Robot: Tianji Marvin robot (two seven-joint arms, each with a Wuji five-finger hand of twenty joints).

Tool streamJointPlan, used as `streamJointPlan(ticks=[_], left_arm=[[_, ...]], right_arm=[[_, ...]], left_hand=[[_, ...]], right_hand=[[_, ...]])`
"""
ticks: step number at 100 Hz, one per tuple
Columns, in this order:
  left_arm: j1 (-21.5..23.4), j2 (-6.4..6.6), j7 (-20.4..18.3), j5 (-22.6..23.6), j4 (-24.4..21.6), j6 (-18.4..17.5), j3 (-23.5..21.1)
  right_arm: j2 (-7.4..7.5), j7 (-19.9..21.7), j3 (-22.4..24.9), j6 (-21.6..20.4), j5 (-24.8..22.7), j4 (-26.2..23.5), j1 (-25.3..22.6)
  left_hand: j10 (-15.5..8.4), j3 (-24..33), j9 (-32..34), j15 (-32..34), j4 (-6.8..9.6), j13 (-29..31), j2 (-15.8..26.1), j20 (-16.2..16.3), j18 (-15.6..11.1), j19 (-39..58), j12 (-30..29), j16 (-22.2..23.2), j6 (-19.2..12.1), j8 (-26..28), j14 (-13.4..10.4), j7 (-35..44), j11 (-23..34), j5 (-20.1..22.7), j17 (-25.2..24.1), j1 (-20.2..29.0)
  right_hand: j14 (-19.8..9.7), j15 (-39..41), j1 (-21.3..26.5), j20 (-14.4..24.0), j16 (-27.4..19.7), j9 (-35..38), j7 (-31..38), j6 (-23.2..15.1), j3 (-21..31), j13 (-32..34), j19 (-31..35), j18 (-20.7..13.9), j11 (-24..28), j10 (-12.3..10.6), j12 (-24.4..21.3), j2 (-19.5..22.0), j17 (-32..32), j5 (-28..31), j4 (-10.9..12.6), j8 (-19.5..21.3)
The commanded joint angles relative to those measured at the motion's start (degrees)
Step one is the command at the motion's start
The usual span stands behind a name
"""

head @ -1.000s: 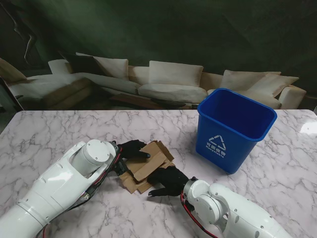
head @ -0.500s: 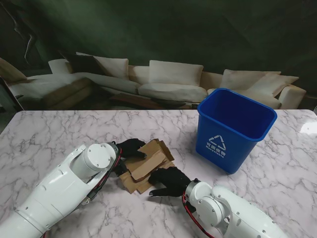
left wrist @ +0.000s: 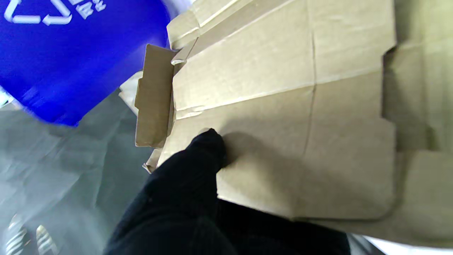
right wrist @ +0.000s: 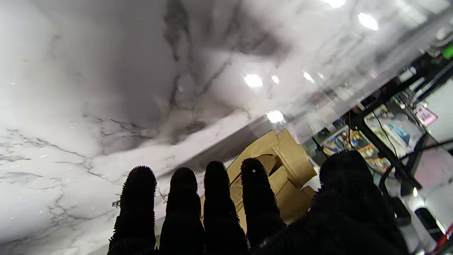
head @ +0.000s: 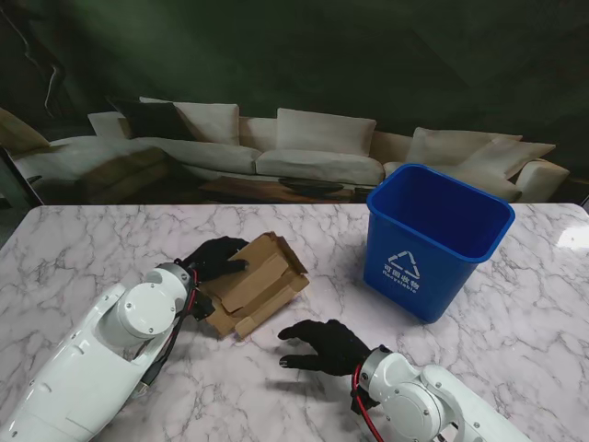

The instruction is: Fold the flattened cardboard along its creases and drop it into the bin

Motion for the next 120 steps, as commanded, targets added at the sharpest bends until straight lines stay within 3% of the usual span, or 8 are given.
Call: streamJointPlan(ticks=[1,27,47,66,70,74,112,120], left_arm=[[1.3,0.25,0.8,-0.2,-2.3,-0.7,-0.8],[6.9,0.22,3.2,-0.2,-9.0,-7.7,-5.7],[10.0,0.31,3.3,-2.0,-12.0,-11.5,-7.4],[11.1,0.3,3.5,-2.9,-12.2,-13.4,-7.3],[10.9,0.22,3.9,-2.9,-11.9,-13.5,-7.1],[10.8,0.16,4.0,-3.1,-11.6,-13.5,-6.8],[9.6,-0.39,6.3,-3.1,-8.8,-14.5,-4.7],[9.3,-0.53,6.7,-3.3,-8.3,-14.8,-4.3]], right_arm=[[-0.13,0.7,0.3,1.8,0.9,-2.6,-1.1],[-0.63,2.4,-0.4,10.7,6.1,-3.8,-0.6],[-1.49,1.7,-2.8,18.1,9.0,-2.4,2.5],[-3.06,-2.1,-4.8,18.9,11.8,1.5,6.5],[-3.4,-2.9,-5.4,18.5,12.1,2.7,7.5],[-3.77,-3.8,-6.0,18.1,12.7,3.6,8.4],[-6.8,-10.2,-7.5,15.6,19.0,7.7,12.3],[-7.16,-11.3,-7.4,14.9,19.4,8.0,12.5]], left_hand=[[-1.9,4.7,2.7,1.7,0.13,1.2,-0.8,1.3,-1.7,2.8,1.1,0.2,-2.4,0.5,-1.0,1.0,1.4,2.2,0.8,3.6],[-1.7,4.4,2.5,1.5,0.2,0.8,-0.4,1.3,-1.5,2.5,1.1,-0.2,-2.4,0.4,-1.0,1.0,1.1,2.3,0.3,3.6],[-1.7,4.2,2.0,0.9,0.26,0.4,0.0,1.1,-1.3,1.8,0.9,-0.7,-2.4,0.5,-1.1,1.1,0.9,2.3,-0.3,3.6],[-1.8,3.8,1.7,0.7,0.33,0.1,0.4,1.1,-1.4,1.7,0.7,-1.0,-2.6,0.8,-1.1,1.1,0.8,2.0,-0.4,3.6],[-1.8,3.7,1.6,0.7,0.37,0.1,0.5,1.0,-1.3,1.6,0.7,-1.1,-2.7,0.8,-1.1,1.0,0.8,1.9,-0.5,3.6],[-1.8,3.7,1.6,0.6,0.38,0.1,0.6,1.0,-1.3,1.6,0.6,-1.2,-2.8,0.7,-1.2,1.0,0.8,1.9,-0.5,3.6],[-1.9,3.5,1.3,0.7,0.49,-0.1,0.9,1.0,-1.6,1.6,0.5,-1.5,-3.0,1.1,-1.3,1.2,1.0,1.9,-0.5,3.6],[-1.9,3.3,1.2,0.7,0.48,-0.1,0.9,1.0,-1.7,1.6,0.5,-1.5,-3.0,1.2,-1.4,1.3,1.0,1.9,-0.5,3.6]], right_hand=[[0.8,2.9,-1.8,1.8,2.2,1.4,0.5,0.8,0.4,2.4,2.3,1.0,1.3,-0.3,0.6,-0.2,0.7,0.2,0.9,0.9],[1.5,4.1,-14.0,3.5,4.7,-0.9,-4.4,4.1,-4.1,0.2,3.1,0.7,0.2,1.7,0.1,1.9,-1.1,-2.4,0.2,-0.2],[1.6,0.9,-14.0,2.0,3.1,-3.0,-15.2,6.4,-3.4,-1.4,0.1,1.4,-7.8,3.2,-3.5,-2.7,-3.0,-9.6,0.4,-3.6],[0.2,-0.4,-17.1,1.5,3.3,-5.0,-21.5,3.9,-3.6,-2.0,-2.5,2.3,-8.7,0.8,-3.7,-9.2,-4.1,-11.5,0.0,-6.5],[-0.1,-0.8,-30.9,2.4,3.3,-5.5,-21.1,1.4,24.4,-2.2,-4.5,2.6,-9.5,0.3,-4.1,-18.3,-4.0,-10.9,-3.5,-16.4],[-0.1,-0.8,-33.1,2.2,3.3,-5.9,-21.5,0.2,29.3,-2.2,-5.0,3.2,-9.9,0.0,-4.3,-20.9,-4.2,-10.9,-4.2,-18.2],[-0.4,-1.6,-36.5,1.4,3.3,-9.3,-19.4,-0.5,34.5,-3.8,-9.0,4.7,-9.9,-0.3,-4.4,-24.5,-5.5,-10.9,-5.2,-15.9],[-0.5,-1.7,-36.5,1.9,3.3,-10.1,-18.8,-0.7,34.6,-4.2,-10.3,4.9,-8.8,-0.7,-4.0,-24.5,-5.6,-11.8,-5.4,-6.4]])
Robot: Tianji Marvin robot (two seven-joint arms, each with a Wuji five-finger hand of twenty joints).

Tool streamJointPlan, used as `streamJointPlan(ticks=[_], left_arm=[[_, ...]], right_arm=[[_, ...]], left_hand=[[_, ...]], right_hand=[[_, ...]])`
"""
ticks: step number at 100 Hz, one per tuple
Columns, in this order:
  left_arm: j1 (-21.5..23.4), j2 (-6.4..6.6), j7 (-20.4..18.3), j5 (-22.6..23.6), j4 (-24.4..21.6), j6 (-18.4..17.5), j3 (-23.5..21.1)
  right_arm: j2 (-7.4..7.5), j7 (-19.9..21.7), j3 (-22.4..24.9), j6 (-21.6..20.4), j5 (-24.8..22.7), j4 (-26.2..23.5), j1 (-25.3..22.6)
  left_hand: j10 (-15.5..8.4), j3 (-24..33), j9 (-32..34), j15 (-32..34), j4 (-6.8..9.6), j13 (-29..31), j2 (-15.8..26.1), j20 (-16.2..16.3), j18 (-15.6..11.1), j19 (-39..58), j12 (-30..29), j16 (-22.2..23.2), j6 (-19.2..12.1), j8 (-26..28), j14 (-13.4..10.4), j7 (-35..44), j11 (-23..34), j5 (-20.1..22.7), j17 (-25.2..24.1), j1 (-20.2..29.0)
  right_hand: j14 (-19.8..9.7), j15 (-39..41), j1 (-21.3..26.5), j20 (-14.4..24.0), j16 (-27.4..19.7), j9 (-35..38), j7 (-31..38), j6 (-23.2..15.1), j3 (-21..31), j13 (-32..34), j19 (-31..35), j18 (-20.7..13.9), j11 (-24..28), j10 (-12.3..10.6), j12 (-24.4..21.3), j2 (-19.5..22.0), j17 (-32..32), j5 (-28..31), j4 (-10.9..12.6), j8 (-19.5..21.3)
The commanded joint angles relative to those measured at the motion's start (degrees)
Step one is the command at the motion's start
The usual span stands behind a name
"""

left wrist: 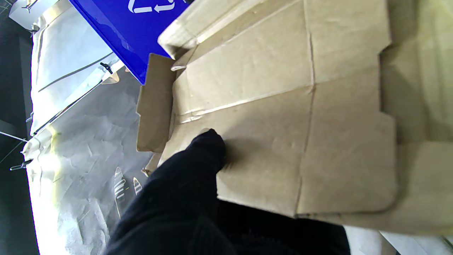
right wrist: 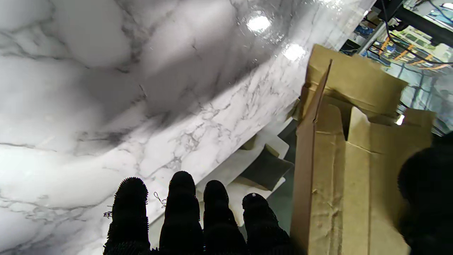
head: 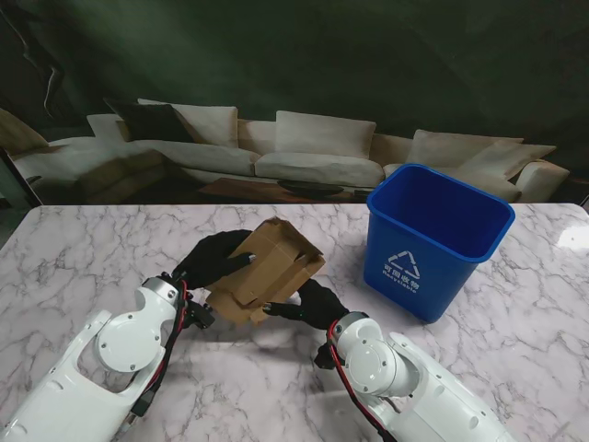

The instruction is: Fold the flattened cardboard along its creases and drop it into the bin

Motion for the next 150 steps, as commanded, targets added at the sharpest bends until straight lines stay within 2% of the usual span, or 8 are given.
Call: streamJointPlan(ticks=[1,10,19,52,70,88,117,150], left_arm=[[-0.3,-0.48,-0.4,-0.3,0.6,-0.5,0.6],[-0.5,-0.61,0.1,-0.7,1.2,-1.1,1.1],[-0.5,-0.72,0.4,-1.3,1.2,-1.4,1.2],[-0.4,-0.64,-0.5,-2.1,1.7,-0.5,0.7],[-1.9,-0.73,-0.8,-2.5,3.8,0.6,1.7],[-3.7,-0.89,-1.8,-4.4,6.8,1.8,3.0],[-5.5,-0.37,-4.5,-4.2,9.3,2.6,4.5],[-4.8,-0.67,-2.7,-3.5,9.3,1.8,2.9]], right_arm=[[-0.6,-0.8,0.2,-0.3,0.3,-0.1,0.3],[-1.46,-2.8,0.4,0.4,2.0,0.1,0.3],[-2.44,-5.3,0.9,0.4,3.9,0.7,0.3],[-3.64,-9.9,2.8,-7.2,7.5,1.3,-1.4],[-4.6,-13.2,3.0,-9.7,8.9,0.9,-2.0],[-5.13,-15.1,2.9,-10.9,9.5,0.3,-2.6],[-6.14,-19.0,2.4,-13.7,9.0,0.7,-2.7],[-6.08,-22.1,2.5,-15.2,3.5,0.8,-2.1]], left_hand=[[-2.0,3.2,1.1,0.7,0.48,0.0,0.9,1.0,-1.7,1.5,0.1,-0.3,-3.0,0.7,-1.4,0.9,1.2,1.9,-0.2,3.6],[-2.1,3.1,1.1,0.8,0.49,0.0,0.9,1.0,-2.0,1.6,0.1,-0.3,-3.2,0.8,-1.5,1.0,1.2,1.9,-0.1,3.6],[-2.1,3.1,1.2,0.9,0.56,0.0,0.9,1.1,-2.0,1.6,0.1,-0.3,-3.1,0.9,-1.5,1.1,1.3,2.0,0.0,3.6],[-2.0,3.1,1.0,0.9,0.57,-0.2,1.0,1.1,-2.0,1.5,0.2,-0.4,-3.3,1.1,-1.5,1.2,1.4,1.9,-0.2,3.6],[-2.4,2.8,0.7,0.7,0.57,-0.6,1.4,1.1,-2.1,1.2,0.3,-0.5,-3.5,0.9,-1.8,0.8,1.5,1.4,-0.8,3.6],[-2.6,2.6,0.0,0.2,0.57,-1.6,1.7,1.0,-1.7,0.6,0.5,-0.5,-3.8,0.1,-1.7,0.1,1.4,1.0,-2.2,3.6],[-3.6,-1.8,-3.5,-4.4,1.26,-7.3,4.6,1.8,2.9,-2.9,-0.7,-3.6,-4.8,0.0,-0.9,-0.6,-0.6,-0.6,-12.2,3.6],[2.5,-22.0,-20.1,-11.9,3.99,-23.8,13.1,3.5,7.4,-23.4,-10.0,-10.2,-0.9,0.1,3.5,-7.2,-5.3,-7.4,-27.6,-2.2]], right_hand=[[-1.4,-1.7,-3.4,-0.3,-0.2,-2.1,1.1,-2.3,1.0,-1.3,-1.5,0.6,0.6,-1.5,0.1,-2.3,-1.2,-1.9,-1.8,4.0],[-1.3,-1.6,-1.3,0.4,-0.1,-3.0,6.0,-4.3,0.2,-1.4,-1.9,0.7,3.6,-1.9,1.3,-2.9,-1.2,-4.0,-1.5,22.5],[-1.2,-1.4,2.9,0.3,-0.1,-2.9,14.5,-7.6,-1.6,-1.2,-1.8,0.4,5.3,-2.1,1.9,-3.4,-1.3,-2.9,-1.0,29.5],[-2.8,-1.0,18.0,-0.1,-0.5,-2.5,35.6,-27.1,-10.4,-1.3,-2.4,-0.2,9.2,-5.8,3.5,-2.6,-1.7,3.2,0.0,36.0],[-5.9,2.0,39.2,-0.5,-0.3,7.2,53.9,-30.9,-28.9,3.6,1.0,-0.7,16.0,-15.5,6.9,7.0,0.9,7.8,2.3,30.2],[-8.3,13.0,37.3,3.1,5.7,26.3,63.4,-32.0,-2.5,19.7,13.3,1.3,22.0,-17.8,9.9,3.5,9.9,11.9,-4.3,27.3],[-7.8,28.4,44.4,13.4,16.7,46.3,65.7,-28.5,3.7,41.1,30.9,-7.8,33.7,-12.6,15.9,3.8,33.2,20.6,-5.0,22.9],[-5.0,30.7,44.9,13.7,19.8,46.9,66.7,-29.5,11.8,46.7,32.0,-3.5,37.8,-11.0,22.3,3.3,41.4,23.9,-5.6,28.1]])
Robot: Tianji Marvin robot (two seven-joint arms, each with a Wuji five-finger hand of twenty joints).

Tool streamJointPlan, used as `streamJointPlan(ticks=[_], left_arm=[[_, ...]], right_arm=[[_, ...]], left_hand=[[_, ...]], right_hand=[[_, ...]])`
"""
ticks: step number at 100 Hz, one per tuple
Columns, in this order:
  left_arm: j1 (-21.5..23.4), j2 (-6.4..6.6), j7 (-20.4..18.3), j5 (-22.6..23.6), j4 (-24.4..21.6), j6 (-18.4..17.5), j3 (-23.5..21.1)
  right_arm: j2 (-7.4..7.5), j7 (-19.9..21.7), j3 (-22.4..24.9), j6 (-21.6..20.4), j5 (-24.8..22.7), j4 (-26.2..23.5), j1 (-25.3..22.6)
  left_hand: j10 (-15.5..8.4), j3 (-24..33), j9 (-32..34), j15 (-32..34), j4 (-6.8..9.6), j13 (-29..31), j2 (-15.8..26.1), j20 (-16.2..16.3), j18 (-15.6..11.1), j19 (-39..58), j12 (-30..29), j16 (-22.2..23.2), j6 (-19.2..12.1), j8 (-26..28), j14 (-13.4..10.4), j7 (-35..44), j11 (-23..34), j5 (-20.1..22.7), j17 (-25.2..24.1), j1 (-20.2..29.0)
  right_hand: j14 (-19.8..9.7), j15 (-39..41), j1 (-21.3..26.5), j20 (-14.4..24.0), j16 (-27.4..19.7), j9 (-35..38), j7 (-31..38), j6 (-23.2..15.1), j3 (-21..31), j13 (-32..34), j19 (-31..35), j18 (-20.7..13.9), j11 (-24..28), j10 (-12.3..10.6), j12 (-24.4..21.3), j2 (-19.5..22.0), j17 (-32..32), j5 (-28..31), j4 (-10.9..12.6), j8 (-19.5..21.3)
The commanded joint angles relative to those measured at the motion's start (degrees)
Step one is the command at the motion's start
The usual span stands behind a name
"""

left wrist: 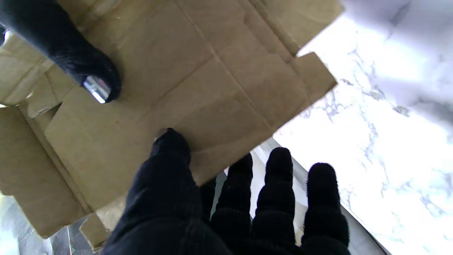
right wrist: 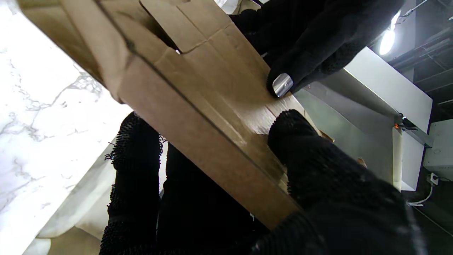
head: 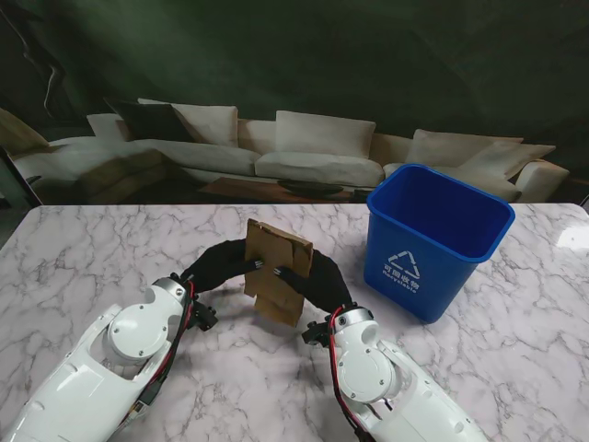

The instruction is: Fold the flattened cardboard along its creases and drop it into the bin

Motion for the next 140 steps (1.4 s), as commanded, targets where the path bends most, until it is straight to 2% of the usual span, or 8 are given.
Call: streamJointPlan(ticks=[1,17,28,42,60,92,121,140], left_arm=[[0.4,-0.38,0.5,0.5,0.1,-0.2,-0.3],[0.5,-0.69,2.0,0.6,0.3,-0.8,-1.3],[0.5,-1.0,3.0,0.2,0.6,0.0,-1.5],[-0.1,-1.2,3.8,0.8,1.9,0.7,-1.3],[-0.4,-1.28,4.2,1.4,2.4,1.9,-1.3],[-0.6,-1.0,3.0,2.0,2.1,3.6,-1.1],[0.1,-0.8,2.2,2.0,0.9,4.4,-1.2],[0.4,-0.69,1.8,2.0,0.3,4.6,-1.3]], right_arm=[[-0.72,-0.5,-0.2,-0.3,-0.8,-1.7,0.4],[-0.33,-2.0,0.7,-2.0,-5.1,-2.0,1.9],[0.16,-1.8,2.3,-3.1,-6.6,-3.2,3.2],[0.86,-0.4,4.7,-4.0,-7.8,-5.1,5.1],[2.39,4.6,9.3,-5.0,-7.5,-9.7,6.1],[4.82,11.5,19.6,-6.9,-8.7,-15.7,6.2],[6.7,15.8,32.4,-11.0,-11.2,-16.4,2.5],[7.33,17.5,39.2,-11.5,-12.3,-16.7,-0.3]], left_hand=[[-0.2,0.9,-1.3,-1.5,3.34,-1.6,3.2,0.5,-0.6,-3.3,-1.1,-0.9,-0.2,-1.8,-0.1,-1.7,-0.5,-2.2,-1.4,0.8],[0.4,0.3,-2.1,-2.4,2.65,-3.3,1.6,-1.3,-1.5,-8.6,-1.3,-1.5,0.6,-2.8,0.2,-1.9,-1.3,-3.1,-3.1,-4.3],[1.1,1.0,-3.0,-2.0,2.73,-3.3,0.5,-1.0,-0.2,-9.0,-1.3,-1.3,1.1,-3.2,1.5,-2.5,-2.0,-4.3,-1.8,-5.6],[1.1,1.0,-3.4,-2.1,2.74,-4.3,0.9,0.1,1.9,-8.2,-1.2,-1.2,1.1,-3.2,2.4,-2.2,-2.3,-3.9,-2.0,-5.8],[1.1,1.0,-0.6,0.2,2.85,-3.0,1.8,3.1,1.9,-5.6,1.5,1.0,1.2,-3.0,2.1,-1.6,0.0,-2.7,-1.8,-4.8],[1.8,0.9,-1.6,6.0,2.79,-2.9,2.4,5.6,1.4,-2.1,11.2,10.6,2.4,-2.9,2.5,-1.9,6.3,-2.9,-2.3,-5.1],[2.1,0.9,-2.4,3.4,2.76,-3.9,3.0,5.4,1.5,-2.8,9.4,9.4,2.4,-3.0,2.6,-2.1,4.1,-3.2,-3.0,-5.2],[2.0,0.9,-2.1,2.9,2.73,-3.9,3.3,5.3,1.6,-3.0,9.0,8.9,2.4,-3.1,2.6,-2.2,3.8,-3.4,-3.1,-5.4]], right_hand=[[-0.6,2.5,5.5,0.3,1.7,3.4,5.3,-15.9,8.6,3.4,1.0,0.9,7.2,-3.3,3.6,3.2,1.3,6.2,0.6,4.3],[-0.5,2.1,5.7,-0.1,1.9,2.5,5.4,-15.5,9.2,3.0,0.5,1.1,7.7,-3.2,4.8,4.1,1.0,6.1,0.6,5.9],[-0.9,1.9,5.6,-0.2,1.9,2.4,5.2,-15.9,8.7,2.9,0.4,0.4,7.7,-3.7,5.0,4.4,0.8,5.9,0.5,6.2],[-1.2,1.9,5.6,-0.2,2.0,2.4,5.1,-16.3,8.3,2.7,0.3,0.0,7.7,-4.2,5.2,4.6,0.6,5.9,0.5,6.4],[-1.4,1.6,5.6,-0.2,2.1,2.4,4.9,-16.7,7.8,2.5,0.0,-0.4,7.5,-4.3,5.4,4.7,0.0,5.9,0.6,6.6],[-1.2,1.5,5.7,0.0,2.3,2.8,4.7,-16.6,7.6,2.5,0.0,-0.3,7.1,-4.4,5.4,4.3,-0.2,6.1,0.7,6.6],[-0.5,0.7,5.5,0.6,2.5,3.1,3.9,-16.0,7.7,2.3,-0.2,0.2,5.8,-3.8,5.3,3.9,-0.9,6.9,0.6,6.0],[0.0,-0.2,5.5,1.0,2.3,3.2,3.0,-15.4,7.8,1.6,-0.4,0.6,4.5,-3.4,5.0,3.8,-1.7,7.4,0.6,5.4]])
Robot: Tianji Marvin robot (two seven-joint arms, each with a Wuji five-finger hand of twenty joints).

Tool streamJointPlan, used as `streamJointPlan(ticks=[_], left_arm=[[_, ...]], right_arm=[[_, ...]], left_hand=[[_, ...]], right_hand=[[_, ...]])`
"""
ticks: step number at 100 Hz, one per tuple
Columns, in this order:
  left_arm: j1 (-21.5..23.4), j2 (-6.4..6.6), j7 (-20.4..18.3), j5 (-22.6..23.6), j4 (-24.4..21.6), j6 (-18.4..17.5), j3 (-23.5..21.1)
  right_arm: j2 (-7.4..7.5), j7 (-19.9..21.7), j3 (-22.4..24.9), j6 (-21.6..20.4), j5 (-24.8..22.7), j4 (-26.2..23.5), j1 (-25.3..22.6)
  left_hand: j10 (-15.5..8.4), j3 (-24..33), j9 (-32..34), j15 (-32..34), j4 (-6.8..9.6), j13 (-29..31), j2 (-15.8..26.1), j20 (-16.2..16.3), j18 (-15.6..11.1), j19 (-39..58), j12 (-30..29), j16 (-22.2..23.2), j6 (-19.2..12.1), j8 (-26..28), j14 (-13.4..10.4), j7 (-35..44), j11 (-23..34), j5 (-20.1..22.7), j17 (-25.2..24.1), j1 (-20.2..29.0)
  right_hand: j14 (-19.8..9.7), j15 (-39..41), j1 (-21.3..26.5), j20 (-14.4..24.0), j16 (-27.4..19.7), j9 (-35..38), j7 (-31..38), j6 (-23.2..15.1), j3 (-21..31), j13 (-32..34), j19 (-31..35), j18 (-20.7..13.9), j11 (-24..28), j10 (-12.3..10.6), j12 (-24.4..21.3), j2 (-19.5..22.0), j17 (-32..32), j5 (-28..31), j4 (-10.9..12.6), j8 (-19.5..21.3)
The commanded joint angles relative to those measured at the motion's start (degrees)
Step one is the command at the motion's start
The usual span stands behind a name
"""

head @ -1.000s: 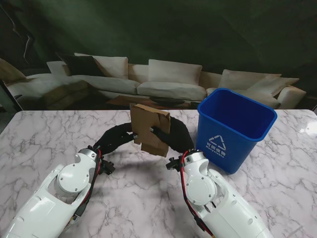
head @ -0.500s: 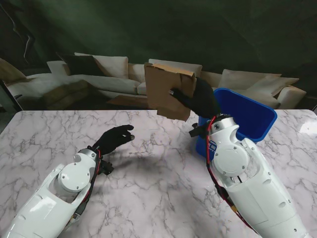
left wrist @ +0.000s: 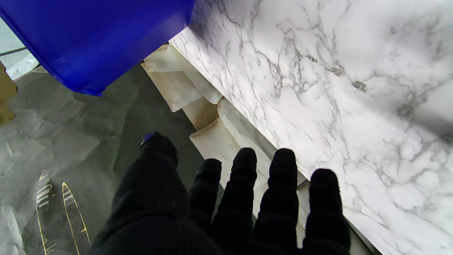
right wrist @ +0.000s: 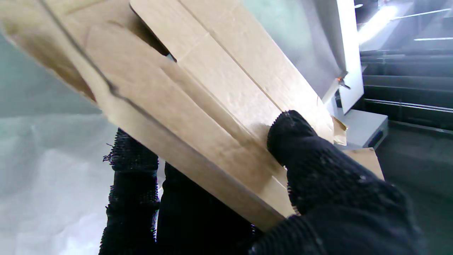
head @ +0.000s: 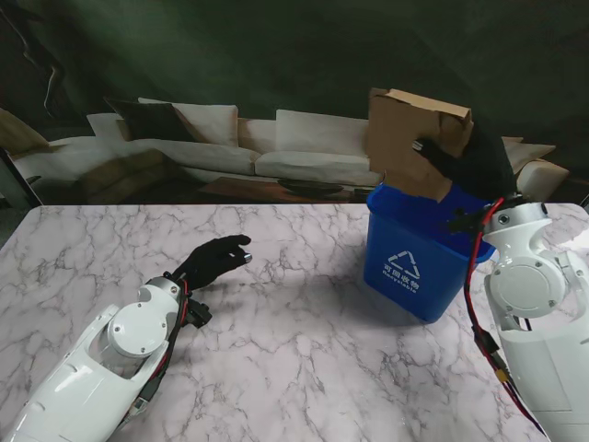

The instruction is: Fold the flattened cardboard along its creases and drop it into the bin

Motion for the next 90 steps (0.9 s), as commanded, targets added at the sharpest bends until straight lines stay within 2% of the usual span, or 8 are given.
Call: streamJointPlan(ticks=[1,32,42,48,61,65,70,90], left_arm=[[0.1,-0.02,-0.9,-0.1,-0.4,0.3,0.1],[0.1,0.04,-1.4,-0.3,-0.8,1.1,0.8],[0.2,0.04,-1.5,-0.4,-1.0,1.4,0.8],[0.2,0.02,-1.5,-0.5,-1.1,1.7,0.9],[0.2,0.03,-1.6,-0.6,-1.2,1.8,1.0],[0.1,0.03,-1.6,-0.6,-1.2,1.8,1.0],[0.1,0.02,-1.6,-0.7,-1.2,1.8,1.0],[0.1,0.04,-1.7,-0.9,-1.3,1.9,0.9]], right_arm=[[0.96,0.4,1.5,0.4,-0.6,0.2,-1.0],[1.55,0.7,2.7,1.5,-4.7,6.3,-1.1],[1.66,-0.3,2.4,1.7,-6.8,9.3,-0.1],[1.66,-0.2,2.1,2.3,-6.6,10.4,0.3],[1.85,0.8,1.7,3.5,-6.6,12.1,0.8],[1.95,1.1,1.6,3.8,-6.8,12.4,1.0],[2.06,1.3,1.5,4.1,-7.4,12.7,1.2],[2.15,1.9,1.1,4.7,-7.4,13.4,1.9]], left_hand=[[-0.2,-0.2,-0.7,-1.3,1.02,-0.5,1.9,1.0,0.8,0.9,-0.8,-0.6,0.4,-0.6,0.0,-0.4,-1.2,-0.8,-0.9,0.4],[-0.2,-0.2,-0.6,-1.6,0.99,-0.5,2.4,1.0,0.9,0.6,-1.1,-1.1,0.5,-0.7,0.0,-0.5,-1.5,-1.1,-1.0,0.3],[-0.3,-0.2,-0.5,-1.6,0.98,-0.5,2.5,1.1,0.9,0.6,-1.1,-1.2,0.5,-0.8,0.1,-0.6,-1.5,-1.2,-1.0,0.3],[-0.3,-0.3,-0.6,-1.6,0.95,-0.5,2.6,1.1,0.8,0.5,-1.1,-1.2,0.5,-0.8,0.0,-0.6,-1.5,-1.3,-1.0,0.2],[-0.4,-0.2,-0.5,-1.6,0.95,-0.5,2.8,1.1,0.8,0.4,-1.1,-1.2,0.6,-0.8,0.0,-0.7,-1.5,-1.4,-1.0,0.3],[-0.3,-0.3,-0.5,-1.6,0.94,-0.5,2.8,1.1,0.9,0.4,-1.1,-1.2,0.6,-0.8,0.0,-0.7,-1.5,-1.5,-1.0,0.2],[-0.4,-0.3,-0.5,-1.6,0.94,-0.5,2.9,1.1,0.9,0.3,-1.1,-1.2,0.6,-0.8,0.0,-0.7,-1.5,-1.5,-1.1,0.3],[-0.3,-0.3,-0.5,-1.6,0.93,-0.5,3.0,1.2,0.9,0.2,-1.1,-1.3,0.7,-0.9,0.0,-0.8,-1.5,-1.7,-1.1,0.2]], right_hand=[[-0.5,-0.5,5.7,0.9,0.8,2.8,2.9,-12.5,6.8,0.9,-0.3,-0.6,2.3,-3.1,1.5,3.8,-0.7,5.8,1.7,2.3],[0.2,-3.1,5.7,1.3,-0.1,2.9,-0.2,-11.0,5.3,-0.2,-1.4,0.4,-1.2,-2.4,-0.2,4.3,-2.1,6.3,1.7,-1.3],[0.1,-6.2,5.6,1.1,-1.6,2.0,-3.6,-9.7,3.1,-2.3,-2.9,0.9,-5.2,-2.2,-2.7,4.8,-4.3,5.8,1.9,-7.6],[0.3,-8.9,5.3,1.1,-3.0,-0.4,-3.3,-8.4,-2.4,-5.4,-4.7,1.5,-8.6,-1.7,-4.5,5.3,-7.4,4.2,2.4,-12.9],[1.0,-15.9,-3.1,0.3,-6.7,-11.5,-8.7,-3.4,-8.1,-16.8,-9.7,2.5,-14.5,0.2,-9.3,4.3,-16.9,0.0,3.8,-17.8],[0.9,-17.4,-6.7,0.4,-8.4,-14.5,-15.2,-1.8,-7.8,-20.3,-11.2,2.5,-16.2,0.4,-12.0,4.6,-19.7,0.0,4.4,-16.4],[1.1,-19.2,-13.0,0.3,-9.9,-18.8,-23.4,0.4,-6.8,-24.7,-12.9,2.1,-18.4,0.7,-14.3,4.8,-22.7,-1.2,7.9,-13.0],[0.8,-24.0,-21.7,-2.1,-13.9,-29.2,-33.3,3.5,-13.6,-35.2,-19.4,1.0,-24.8,1.0,-18.1,5.7,-30.9,-11.1,7.9,-14.1]])
